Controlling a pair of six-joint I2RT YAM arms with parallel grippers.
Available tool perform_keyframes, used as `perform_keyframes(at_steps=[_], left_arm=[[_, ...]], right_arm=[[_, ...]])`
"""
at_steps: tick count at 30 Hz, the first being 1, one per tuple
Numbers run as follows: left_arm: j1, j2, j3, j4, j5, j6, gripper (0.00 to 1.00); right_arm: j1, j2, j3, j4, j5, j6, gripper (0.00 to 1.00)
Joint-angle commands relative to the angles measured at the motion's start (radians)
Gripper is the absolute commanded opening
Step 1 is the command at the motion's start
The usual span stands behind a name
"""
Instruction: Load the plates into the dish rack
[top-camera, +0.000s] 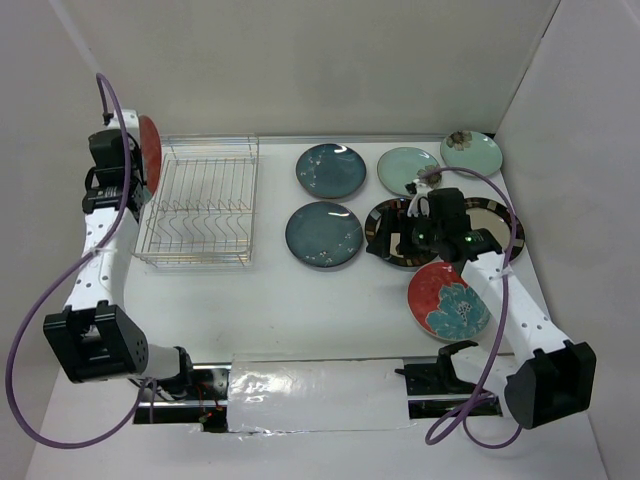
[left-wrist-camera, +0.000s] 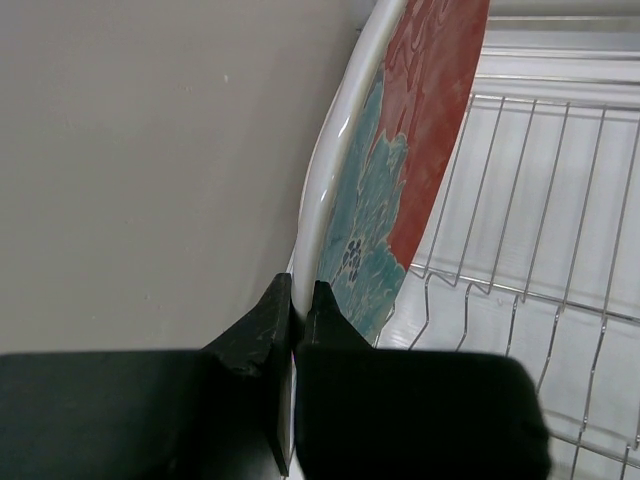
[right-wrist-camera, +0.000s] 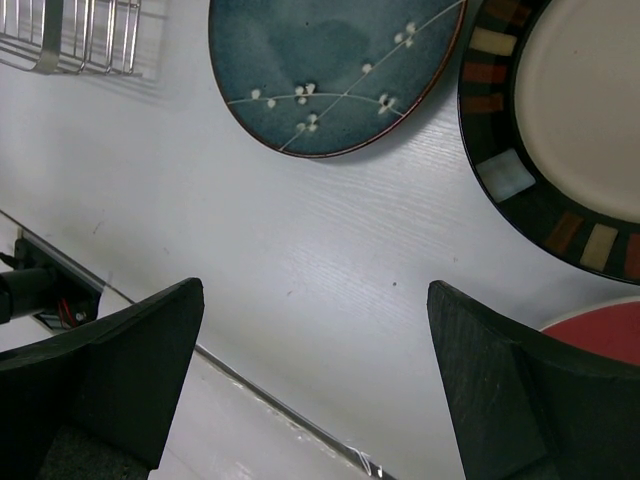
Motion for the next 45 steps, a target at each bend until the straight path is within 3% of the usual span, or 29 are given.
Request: perform_keyframes(at_steps=[1, 14, 24, 25, 29, 33, 35, 38, 43, 45], left_arm=[[0.021, -0.033, -0.019, 0.254, -0.030, 0.002, 0.00], [0.058, -0.101, -0.204, 0.263, 0.003, -0.066, 0.02], [0.088, -0.113, -0.281, 0.222, 0.003, -0.220, 0.34], [0.088, -0.113, -0.281, 0.206, 0.003, -0.234, 0.46], [0.088, -0.113, -0.205, 0.127, 0.025, -0.317, 0.71], [0.059, -0.127, -0.114, -0.002, 0.139, -0.427, 0.75], [0.005, -0.140, -0.088, -0.083, 0.166, -0.490, 0.78], [-0.167, -0.154, -0.054, -0.174, 0.209, -0.575, 0.80], [-0.549, -0.154, -0.114, -0.220, 0.253, -0.789, 0.81], [-0.694, -0.154, -0.178, -0.150, 0.273, -0.938, 0.81]], right_arm=[[0.009, -0.035, -0.013, 0.003, 0.013, -0.016, 0.99], [0.027, -0.026, -0.013, 0.012, 0.023, -0.016, 0.99], [0.027, -0.035, -0.013, 0.012, 0.023, -0.016, 0.99], [0.027, -0.035, -0.013, 0.012, 0.032, -0.016, 0.99], [0.027, -0.035, 0.009, 0.003, 0.032, -0.025, 0.99], [0.027, -0.026, 0.029, -0.006, 0.032, -0.025, 0.99], [0.027, -0.026, 0.029, -0.006, 0.043, -0.025, 0.99], [0.027, -0.014, 0.049, -0.015, 0.043, -0.016, 0.99], [0.007, -0.005, 0.060, -0.015, 0.020, -0.007, 0.99], [-0.002, -0.005, 0.060, -0.015, -0.005, -0.006, 0.99]])
